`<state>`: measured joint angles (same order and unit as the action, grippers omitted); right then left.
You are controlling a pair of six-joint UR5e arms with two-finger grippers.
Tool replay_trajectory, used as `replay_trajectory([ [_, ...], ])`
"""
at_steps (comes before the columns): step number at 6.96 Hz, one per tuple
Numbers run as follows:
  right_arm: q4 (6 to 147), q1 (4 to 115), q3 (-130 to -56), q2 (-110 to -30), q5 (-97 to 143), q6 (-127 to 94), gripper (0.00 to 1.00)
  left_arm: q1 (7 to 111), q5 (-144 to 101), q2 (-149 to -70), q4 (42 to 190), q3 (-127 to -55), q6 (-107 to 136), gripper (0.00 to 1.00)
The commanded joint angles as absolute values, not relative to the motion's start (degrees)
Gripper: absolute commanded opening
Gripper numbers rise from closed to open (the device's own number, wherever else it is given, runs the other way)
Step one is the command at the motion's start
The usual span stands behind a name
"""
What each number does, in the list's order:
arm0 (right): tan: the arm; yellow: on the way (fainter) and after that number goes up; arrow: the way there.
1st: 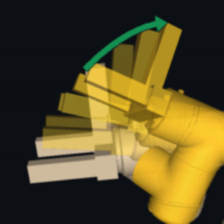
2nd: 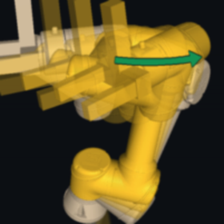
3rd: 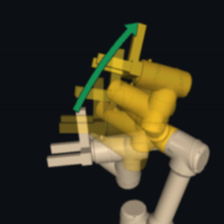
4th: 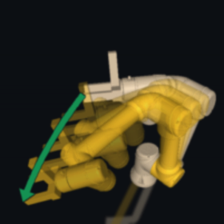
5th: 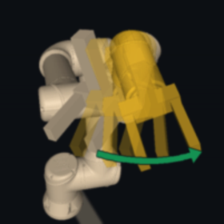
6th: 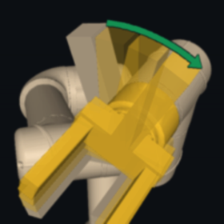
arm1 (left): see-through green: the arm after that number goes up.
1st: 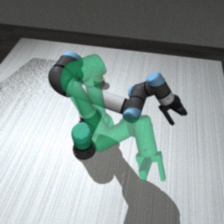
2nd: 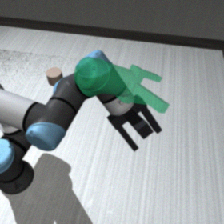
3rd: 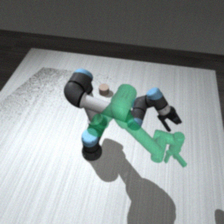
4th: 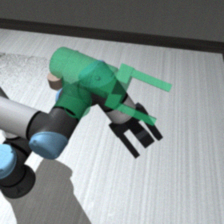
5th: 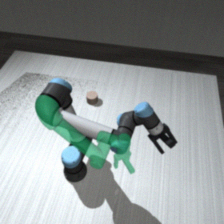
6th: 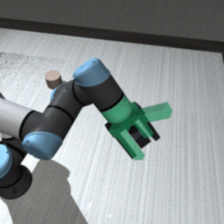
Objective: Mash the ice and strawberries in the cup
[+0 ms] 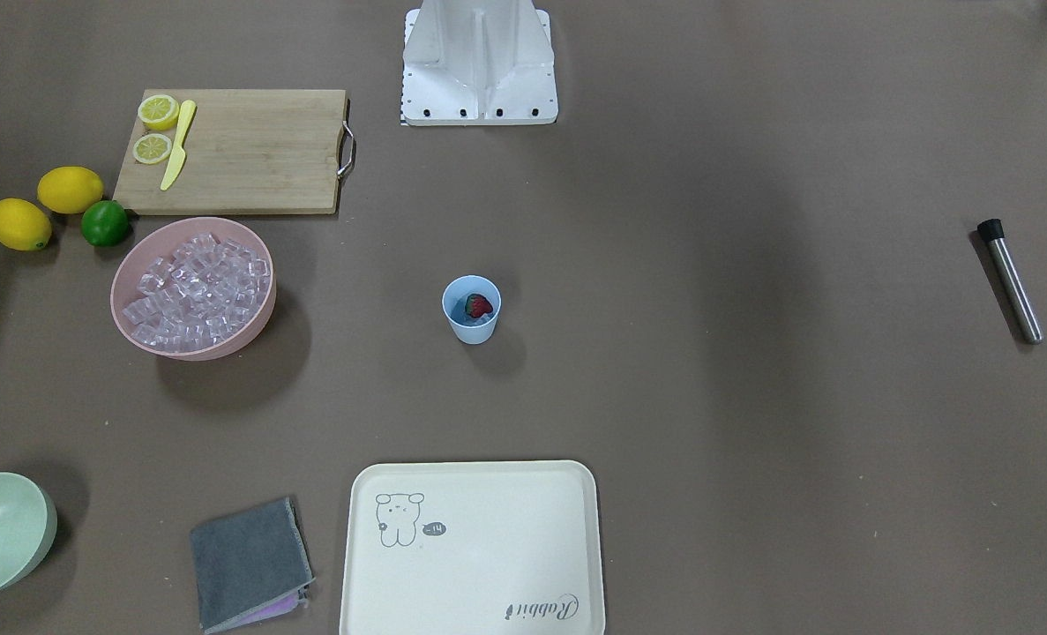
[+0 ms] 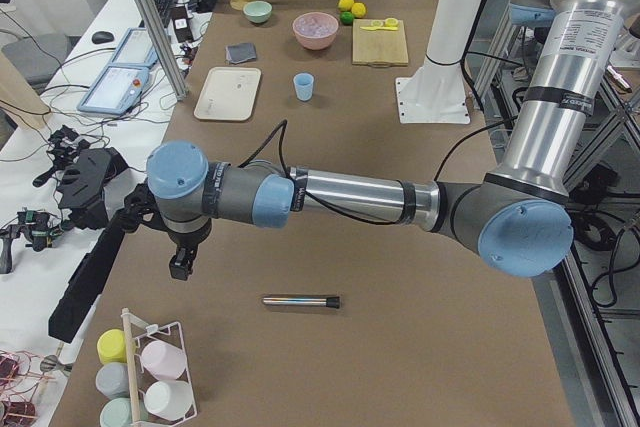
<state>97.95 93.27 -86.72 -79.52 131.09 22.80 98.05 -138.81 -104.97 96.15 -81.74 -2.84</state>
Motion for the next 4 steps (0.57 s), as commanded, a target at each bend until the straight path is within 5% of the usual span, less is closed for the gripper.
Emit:
replay_trajectory([
  [1, 95.8, 93.3, -84.8, -78.8, 131.5, 22.7, 0.99, 98.0, -136.7, -98.0, 101.2, -85.3, -2.9, 0.99],
  [4, 95.9, 93.3, -84.3, -79.4, 131.7, 22.0, 0.99, 96.1, -135.0, -96.2, 101.3, -84.7, -2.6, 0.99],
])
